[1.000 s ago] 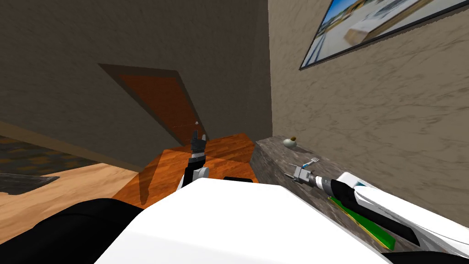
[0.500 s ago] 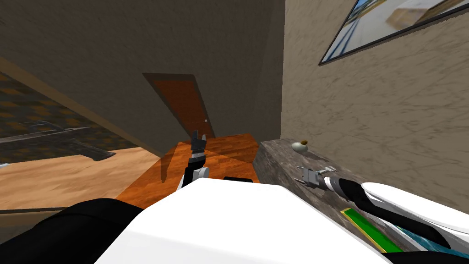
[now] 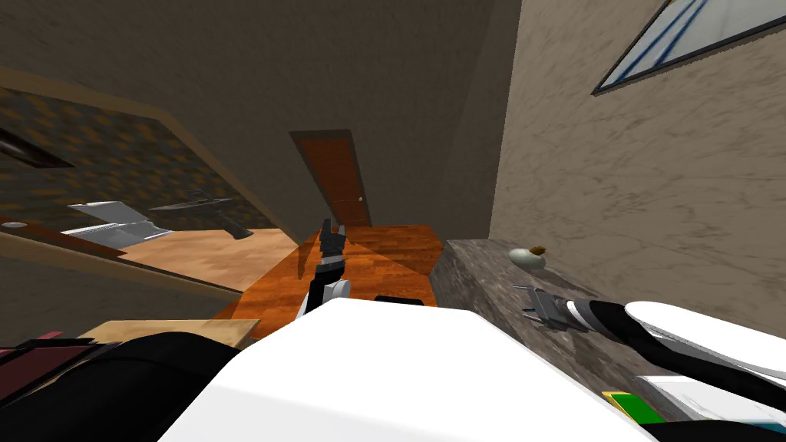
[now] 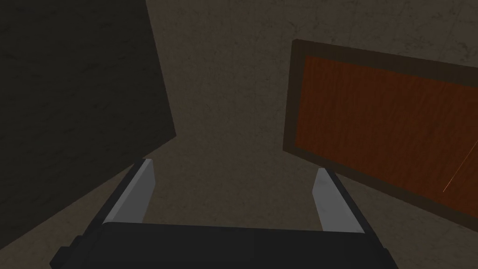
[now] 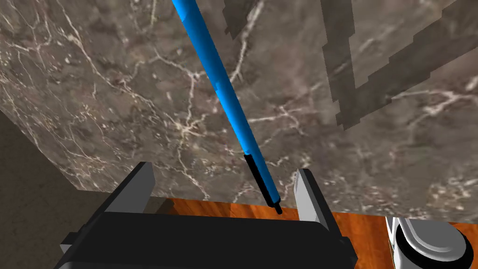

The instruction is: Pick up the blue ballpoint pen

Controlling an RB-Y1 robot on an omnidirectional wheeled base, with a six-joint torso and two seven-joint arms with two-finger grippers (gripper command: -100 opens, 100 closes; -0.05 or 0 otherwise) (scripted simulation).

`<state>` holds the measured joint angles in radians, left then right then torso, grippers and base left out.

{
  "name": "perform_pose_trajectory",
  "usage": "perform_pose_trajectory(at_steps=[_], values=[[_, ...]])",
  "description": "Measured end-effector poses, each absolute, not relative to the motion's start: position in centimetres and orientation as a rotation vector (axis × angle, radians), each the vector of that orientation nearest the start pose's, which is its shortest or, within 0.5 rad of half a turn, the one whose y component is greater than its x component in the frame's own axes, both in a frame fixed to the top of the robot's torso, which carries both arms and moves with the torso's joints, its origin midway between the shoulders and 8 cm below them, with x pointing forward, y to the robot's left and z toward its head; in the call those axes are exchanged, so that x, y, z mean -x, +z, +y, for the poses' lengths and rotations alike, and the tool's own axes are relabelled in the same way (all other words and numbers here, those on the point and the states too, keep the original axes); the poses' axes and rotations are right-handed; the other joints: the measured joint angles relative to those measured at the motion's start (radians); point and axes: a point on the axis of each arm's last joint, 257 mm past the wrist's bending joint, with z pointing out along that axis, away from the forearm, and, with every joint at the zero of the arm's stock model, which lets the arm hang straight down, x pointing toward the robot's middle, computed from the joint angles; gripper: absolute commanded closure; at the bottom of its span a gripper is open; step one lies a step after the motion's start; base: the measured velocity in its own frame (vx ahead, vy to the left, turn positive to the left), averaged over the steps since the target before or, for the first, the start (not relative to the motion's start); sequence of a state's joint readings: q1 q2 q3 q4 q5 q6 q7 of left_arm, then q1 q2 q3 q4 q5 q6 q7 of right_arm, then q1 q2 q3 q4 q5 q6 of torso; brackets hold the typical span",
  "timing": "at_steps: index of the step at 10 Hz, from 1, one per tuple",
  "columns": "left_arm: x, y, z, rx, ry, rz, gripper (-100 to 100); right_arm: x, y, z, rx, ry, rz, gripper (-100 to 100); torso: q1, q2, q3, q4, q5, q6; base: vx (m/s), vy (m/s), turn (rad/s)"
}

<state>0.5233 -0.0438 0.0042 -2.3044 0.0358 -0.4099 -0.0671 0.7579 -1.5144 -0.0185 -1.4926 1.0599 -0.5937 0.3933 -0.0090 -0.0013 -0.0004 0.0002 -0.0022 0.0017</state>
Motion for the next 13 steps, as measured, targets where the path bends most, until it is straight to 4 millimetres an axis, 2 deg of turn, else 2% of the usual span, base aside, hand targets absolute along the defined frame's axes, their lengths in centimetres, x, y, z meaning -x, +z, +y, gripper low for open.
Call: perform_pose_trajectory(at_steps=[3, 7, 8, 9, 10, 12, 13], values=[[-35.0, 1.0, 29.4, 0.754, -1.230, 0.631, 0, -19.6, -32.0, -61.6, 1.818, -0.280, 2.268, -100, 0.001, -0.002, -0.001, 0.000, 0.000, 0.001, -0.039, -0.036, 0.154], [-35.0, 1.0, 29.4, 0.754, -1.230, 0.631, 0, -15.2, -32.0, -65.7, 2.055, -0.275, 2.315, -100, -0.001, -0.003, -0.001, 0.000, -0.001, 0.001, -0.035, -0.050, 0.185], [-35.0, 1.0, 29.4, 0.754, -1.230, 0.631, 0, -13.6, -31.9, -66.8, 2.100, -0.263, 2.335, -100, -0.001, -0.003, -0.002, -0.001, -0.001, 0.001, -0.008, -0.028, 0.032], [-35.0, 1.0, 29.4, 0.754, -1.230, 0.631, 0, -13.4, -31.9, -67.0, 2.110, -0.260, 2.333, 0, 0.000, -0.004, -0.002, -0.001, 0.000, 0.002, -0.002, -0.005, -0.005], [-35.0, 1.0, 29.4, 0.754, -1.230, 0.631, 0, -13.4, -31.9, -67.0, 2.109, -0.260, 2.333, -100, 0.002, -0.004, -0.002, -0.001, 0.000, 0.001, 0.007, 0.004, 0.100], [-35.0, 1.0, 29.4, 0.754, -1.230, 0.631, 0, -12.1, -32.9, -67.2, 2.093, -0.273, 2.347, -100, 0.003, -0.005, -0.003, -0.001, 0.000, 0.001, 0.010, 0.006, 0.049], [-35.0, 1.0, 29.4, 0.754, -1.230, 0.631, 0, -12.0, -32.9, -67.3, 2.093, -0.275, 2.346, 100, 0.003, -0.005, -0.003, -0.001, 0.000, 0.001, 0.000, 0.000, 0.000]])
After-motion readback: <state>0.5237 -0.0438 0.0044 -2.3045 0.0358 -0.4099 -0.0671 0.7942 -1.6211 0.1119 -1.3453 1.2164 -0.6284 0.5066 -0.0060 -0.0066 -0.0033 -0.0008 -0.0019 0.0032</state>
